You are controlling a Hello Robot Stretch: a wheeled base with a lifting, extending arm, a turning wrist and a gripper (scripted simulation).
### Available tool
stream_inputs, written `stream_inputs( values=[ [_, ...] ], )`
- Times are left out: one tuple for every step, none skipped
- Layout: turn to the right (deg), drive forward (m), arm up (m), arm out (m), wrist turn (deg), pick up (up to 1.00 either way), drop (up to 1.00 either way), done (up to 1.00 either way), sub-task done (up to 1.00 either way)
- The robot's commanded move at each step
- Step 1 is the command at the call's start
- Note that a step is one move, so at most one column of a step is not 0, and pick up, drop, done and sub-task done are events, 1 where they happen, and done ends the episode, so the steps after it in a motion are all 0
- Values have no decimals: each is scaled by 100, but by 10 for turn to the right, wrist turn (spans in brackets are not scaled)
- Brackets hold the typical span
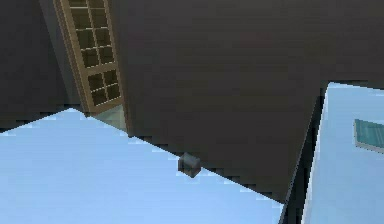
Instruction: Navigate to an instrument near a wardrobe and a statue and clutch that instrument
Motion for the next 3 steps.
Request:
stream_inputs(
  values=[
    [0, 0, 38, 0, 0, 0, 0, 0, 0],
    [0, 0, 0, 14, 0, 0, 0, 0, 0],
    [0, 0, 0, 0, 450, 0, 0, 0, 0]
  ],
)
